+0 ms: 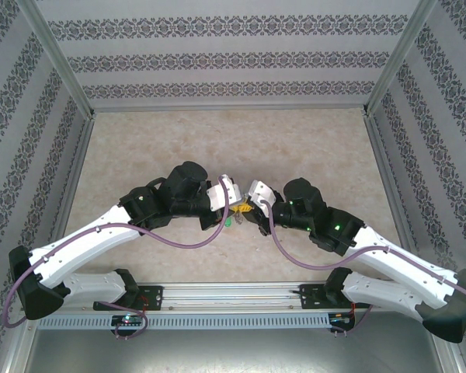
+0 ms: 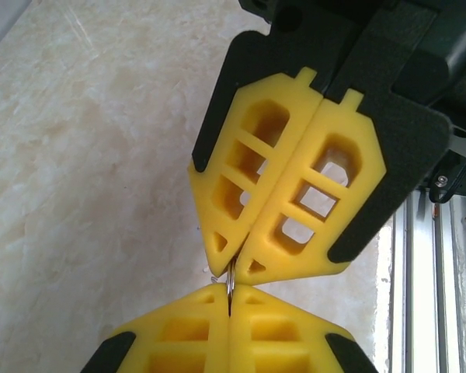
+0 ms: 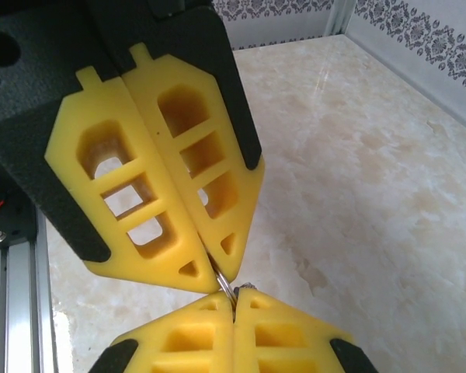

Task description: Put the keys on the keyring

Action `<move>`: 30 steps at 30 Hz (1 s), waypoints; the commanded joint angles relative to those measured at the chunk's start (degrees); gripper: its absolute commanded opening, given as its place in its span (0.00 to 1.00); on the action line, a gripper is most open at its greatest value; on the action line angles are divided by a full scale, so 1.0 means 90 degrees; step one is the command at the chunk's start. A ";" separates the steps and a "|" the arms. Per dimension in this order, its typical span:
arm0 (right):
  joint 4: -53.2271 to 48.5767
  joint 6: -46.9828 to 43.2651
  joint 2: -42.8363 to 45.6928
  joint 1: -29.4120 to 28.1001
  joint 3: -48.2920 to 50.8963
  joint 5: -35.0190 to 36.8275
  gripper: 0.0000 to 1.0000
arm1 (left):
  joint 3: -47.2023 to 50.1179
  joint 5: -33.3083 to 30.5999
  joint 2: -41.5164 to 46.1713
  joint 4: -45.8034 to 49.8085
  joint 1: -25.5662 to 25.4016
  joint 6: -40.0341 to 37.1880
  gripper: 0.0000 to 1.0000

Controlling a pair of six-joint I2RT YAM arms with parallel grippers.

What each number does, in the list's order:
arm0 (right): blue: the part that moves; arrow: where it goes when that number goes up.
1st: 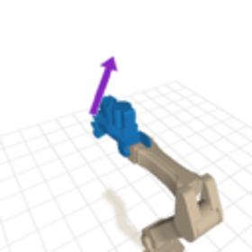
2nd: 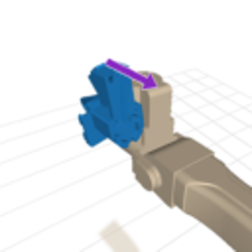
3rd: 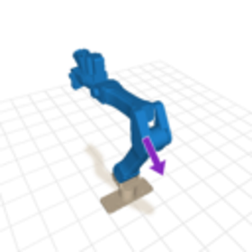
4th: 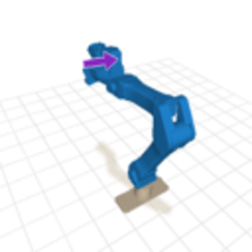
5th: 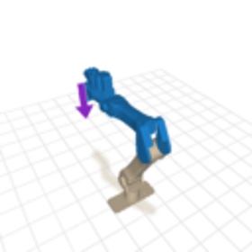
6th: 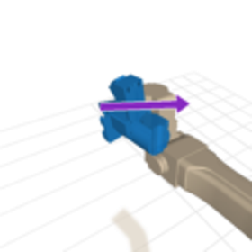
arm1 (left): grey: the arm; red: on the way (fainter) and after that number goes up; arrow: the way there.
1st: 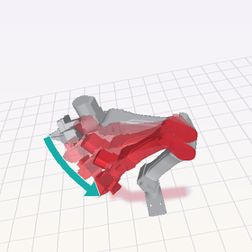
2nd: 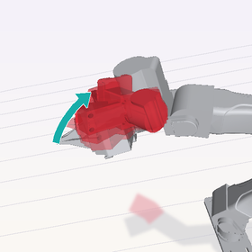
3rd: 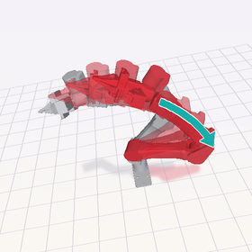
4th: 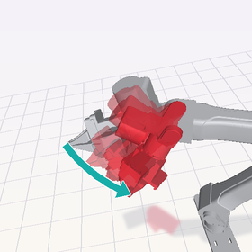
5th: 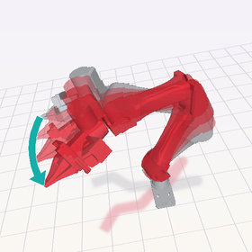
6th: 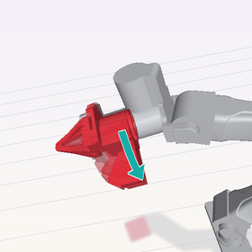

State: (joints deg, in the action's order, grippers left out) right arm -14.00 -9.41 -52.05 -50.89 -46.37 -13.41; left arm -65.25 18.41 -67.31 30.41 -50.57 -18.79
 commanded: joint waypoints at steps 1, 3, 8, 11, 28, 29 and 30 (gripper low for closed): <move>0.0925 -0.0087 0.0192 -0.0190 -0.0078 -0.0605 0.13 | 0.0141 0.0197 0.0017 -0.0339 -0.0104 -0.0035 0.00; 0.0937 -0.0041 0.0243 -0.0198 -0.0037 -0.0574 0.26 | 0.0109 -0.0042 0.0031 -0.0332 -0.0094 0.0025 0.00; 0.0901 0.0140 0.0461 -0.0189 0.0215 -0.0356 0.43 | 0.0073 -0.0482 0.0059 -0.0302 -0.0082 0.0093 0.00; 0.0883 0.0242 0.0666 -0.0187 0.0428 -0.0221 0.44 | 0.0075 -0.0452 0.0122 -0.0378 -0.0085 0.0140 0.00; 0.1354 0.0778 0.1503 0.0351 0.1132 -0.0248 0.25 | 0.0991 0.0475 0.0778 -0.2260 0.0022 0.1011 0.00; 0.1376 0.0777 0.1535 0.0385 0.1164 -0.0301 0.25 | 0.1082 0.0546 0.0824 -0.2419 0.0032 0.1081 0.00; 0.1384 0.0787 0.1572 0.0424 0.1186 -0.0382 0.25 | 0.1176 0.0598 0.0889 -0.2592 0.0035 0.1144 0.00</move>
State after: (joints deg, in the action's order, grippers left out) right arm -4.64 -4.01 -39.13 -47.70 -36.60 -13.89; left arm -56.36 20.53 -61.12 15.97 -50.52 -12.05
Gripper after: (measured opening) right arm 0.252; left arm 0.046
